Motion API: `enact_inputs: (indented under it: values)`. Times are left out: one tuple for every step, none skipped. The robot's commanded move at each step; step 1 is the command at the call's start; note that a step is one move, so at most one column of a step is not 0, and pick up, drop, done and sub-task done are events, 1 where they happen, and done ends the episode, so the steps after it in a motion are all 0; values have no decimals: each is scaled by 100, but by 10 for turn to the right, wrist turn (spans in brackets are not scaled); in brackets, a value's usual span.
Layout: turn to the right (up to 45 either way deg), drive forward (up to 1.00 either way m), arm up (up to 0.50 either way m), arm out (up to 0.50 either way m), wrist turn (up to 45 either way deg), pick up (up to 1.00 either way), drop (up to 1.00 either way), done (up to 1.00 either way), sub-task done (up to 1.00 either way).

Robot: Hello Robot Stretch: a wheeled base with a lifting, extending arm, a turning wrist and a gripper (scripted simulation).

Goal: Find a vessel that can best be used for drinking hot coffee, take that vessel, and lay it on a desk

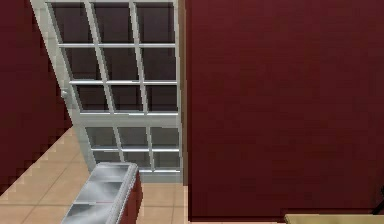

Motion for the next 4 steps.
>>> enact_inputs:
  values:
    - [0, 0, 22, 0, 0, 0, 0, 0, 0]
    - [0, 0, 0, 0, -450, 0, 0, 0, 0]
    - [0, 0, 0, 0, -450, 0, 0, 0, 0]
    - [0, 0, 0, 0, -270, 0, 0, 0, 0]
